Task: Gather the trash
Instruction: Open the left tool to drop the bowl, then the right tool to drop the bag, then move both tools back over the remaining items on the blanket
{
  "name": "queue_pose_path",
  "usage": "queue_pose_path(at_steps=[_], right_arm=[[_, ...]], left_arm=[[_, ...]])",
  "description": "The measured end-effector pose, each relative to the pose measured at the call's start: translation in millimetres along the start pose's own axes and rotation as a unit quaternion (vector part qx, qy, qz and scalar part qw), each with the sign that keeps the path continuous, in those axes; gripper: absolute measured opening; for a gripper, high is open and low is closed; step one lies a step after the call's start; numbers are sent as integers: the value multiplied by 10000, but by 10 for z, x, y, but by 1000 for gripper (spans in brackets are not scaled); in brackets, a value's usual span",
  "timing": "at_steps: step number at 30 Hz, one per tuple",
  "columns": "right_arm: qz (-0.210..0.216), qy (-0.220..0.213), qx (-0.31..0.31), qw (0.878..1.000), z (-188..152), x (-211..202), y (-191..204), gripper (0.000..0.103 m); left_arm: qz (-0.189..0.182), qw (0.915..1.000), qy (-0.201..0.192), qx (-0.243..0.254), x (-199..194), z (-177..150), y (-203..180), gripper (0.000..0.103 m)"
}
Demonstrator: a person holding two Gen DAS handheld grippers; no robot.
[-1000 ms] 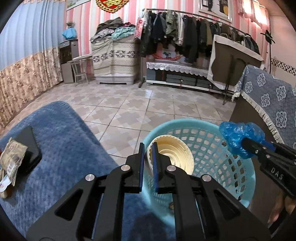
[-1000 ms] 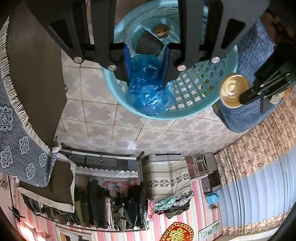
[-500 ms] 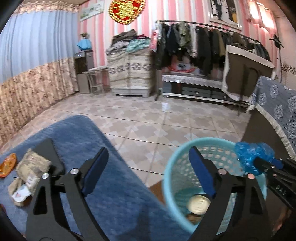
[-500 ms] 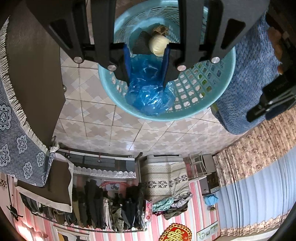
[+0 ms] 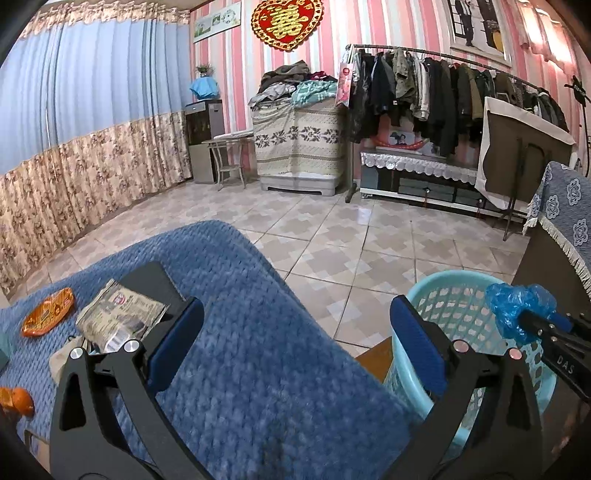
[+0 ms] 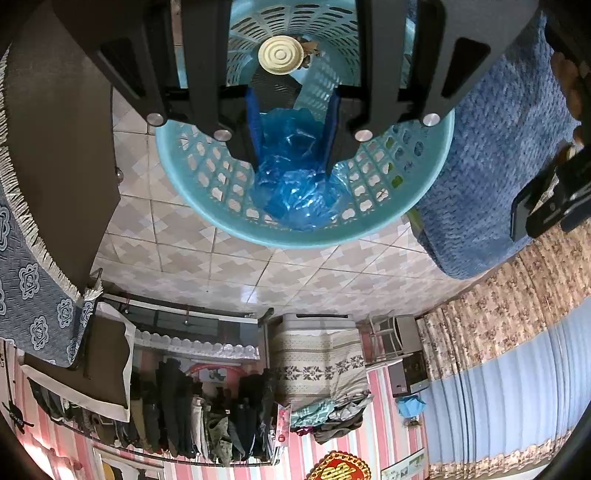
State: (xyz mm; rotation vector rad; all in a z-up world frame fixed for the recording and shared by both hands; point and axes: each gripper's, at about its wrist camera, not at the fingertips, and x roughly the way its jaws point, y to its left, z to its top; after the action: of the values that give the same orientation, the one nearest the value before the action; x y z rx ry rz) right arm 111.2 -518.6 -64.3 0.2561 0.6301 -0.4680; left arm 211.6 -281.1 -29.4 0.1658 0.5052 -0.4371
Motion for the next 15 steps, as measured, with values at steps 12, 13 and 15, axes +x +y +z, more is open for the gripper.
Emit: queue_pose_path(at_steps=[12, 13, 15], right_arm=[[-131, -213, -97, 9996, 8, -45, 52, 92], [-168, -245, -91, 9995, 13, -60, 53, 94], [-212, -272, -76, 9994, 28, -69, 38, 94]], left_arm=[[106, 9998, 6, -168, -96, -50, 117, 98], [117, 9998, -6, -181, -103, -50, 133, 98], [130, 9997, -31, -208, -126, -53, 153, 98]])
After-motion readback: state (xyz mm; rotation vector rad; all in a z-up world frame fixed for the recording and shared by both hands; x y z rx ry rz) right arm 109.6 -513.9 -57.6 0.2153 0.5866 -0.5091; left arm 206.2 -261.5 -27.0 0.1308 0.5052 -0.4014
